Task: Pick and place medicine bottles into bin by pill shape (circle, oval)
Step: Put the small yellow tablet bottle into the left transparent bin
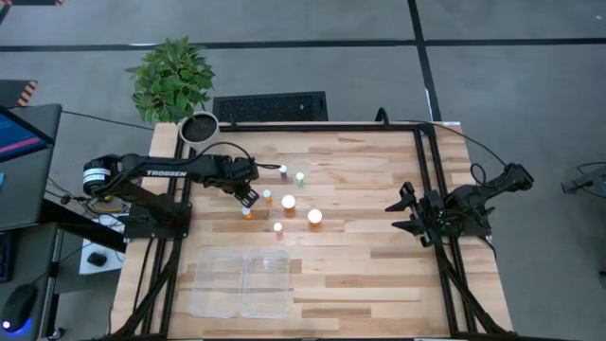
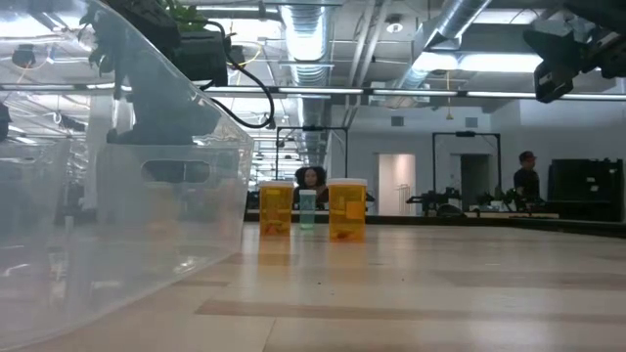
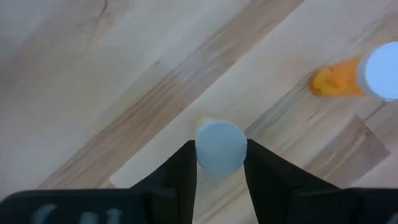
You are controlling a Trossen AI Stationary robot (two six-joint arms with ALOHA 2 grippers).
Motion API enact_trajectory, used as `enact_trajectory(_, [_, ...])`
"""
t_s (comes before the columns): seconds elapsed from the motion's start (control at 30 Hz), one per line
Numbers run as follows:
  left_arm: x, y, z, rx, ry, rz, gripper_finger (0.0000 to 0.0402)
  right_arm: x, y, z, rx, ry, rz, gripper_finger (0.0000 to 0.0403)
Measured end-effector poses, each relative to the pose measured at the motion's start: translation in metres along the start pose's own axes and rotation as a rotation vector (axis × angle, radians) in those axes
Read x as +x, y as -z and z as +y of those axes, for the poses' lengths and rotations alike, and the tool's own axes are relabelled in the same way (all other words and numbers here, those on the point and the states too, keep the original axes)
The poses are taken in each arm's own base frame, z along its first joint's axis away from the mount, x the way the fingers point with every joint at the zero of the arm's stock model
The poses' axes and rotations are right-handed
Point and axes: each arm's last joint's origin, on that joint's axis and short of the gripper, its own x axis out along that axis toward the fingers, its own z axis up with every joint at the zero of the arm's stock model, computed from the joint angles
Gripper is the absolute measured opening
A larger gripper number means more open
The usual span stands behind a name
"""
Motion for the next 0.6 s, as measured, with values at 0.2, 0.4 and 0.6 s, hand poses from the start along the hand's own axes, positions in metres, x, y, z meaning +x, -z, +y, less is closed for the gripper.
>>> enact_trajectory(0.2, [-0.002, -0.002, -0.001, -0.002, 0.009, -0.008, 0.0111, 0.0, 0.0, 0.0, 0.0, 0.0, 0.0, 0.0226])
enact_trajectory(0.4, [-0.026, -0.022, -0.011, 0.019, 0.062, -0.089, 0.0107, 0.0, 0.0, 0.0, 0.0, 0.0, 0.0, 0.0226])
enact_trajectory(0.6, [-0.076, -0.05, -0.021, 0.051, 0.117, -0.185, 0.0114, 0.0, 0.0, 0.0, 0.0, 0.0, 0.001, 0.0226])
